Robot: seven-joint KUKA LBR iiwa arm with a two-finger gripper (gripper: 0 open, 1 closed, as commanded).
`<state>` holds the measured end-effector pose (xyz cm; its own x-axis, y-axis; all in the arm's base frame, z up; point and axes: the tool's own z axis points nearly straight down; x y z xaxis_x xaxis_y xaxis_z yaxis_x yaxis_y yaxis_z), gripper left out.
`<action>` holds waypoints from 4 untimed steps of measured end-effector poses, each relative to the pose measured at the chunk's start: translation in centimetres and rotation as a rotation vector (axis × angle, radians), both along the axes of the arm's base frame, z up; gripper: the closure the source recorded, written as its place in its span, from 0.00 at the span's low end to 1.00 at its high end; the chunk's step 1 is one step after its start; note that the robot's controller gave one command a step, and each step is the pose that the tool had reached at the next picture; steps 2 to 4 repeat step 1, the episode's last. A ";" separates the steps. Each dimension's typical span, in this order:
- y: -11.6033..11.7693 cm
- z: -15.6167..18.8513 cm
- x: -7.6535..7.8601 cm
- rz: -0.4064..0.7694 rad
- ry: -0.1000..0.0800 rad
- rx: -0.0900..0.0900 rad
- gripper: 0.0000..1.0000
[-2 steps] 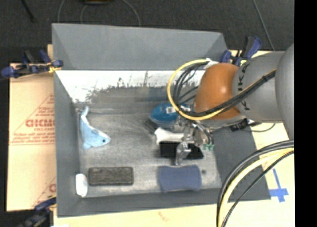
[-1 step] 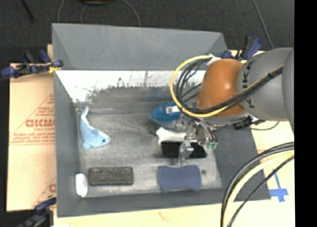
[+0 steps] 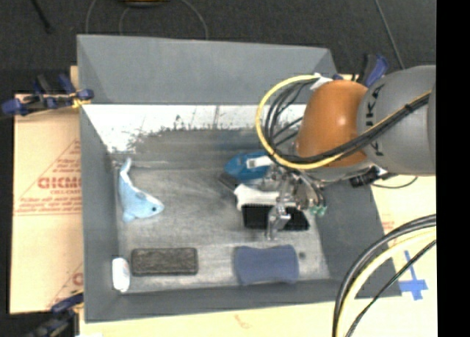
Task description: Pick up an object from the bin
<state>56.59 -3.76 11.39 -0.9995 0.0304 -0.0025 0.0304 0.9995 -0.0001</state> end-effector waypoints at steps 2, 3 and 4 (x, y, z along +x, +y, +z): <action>0.0 1.1 0.1 0.001 -0.001 0.000 1.00; 0.0 1.1 0.1 0.001 -0.001 0.000 1.00; 0.0 1.1 0.1 0.001 -0.001 0.000 1.00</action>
Offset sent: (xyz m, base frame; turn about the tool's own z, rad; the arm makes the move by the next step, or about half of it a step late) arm 0.0002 -0.0001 0.0589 0.0000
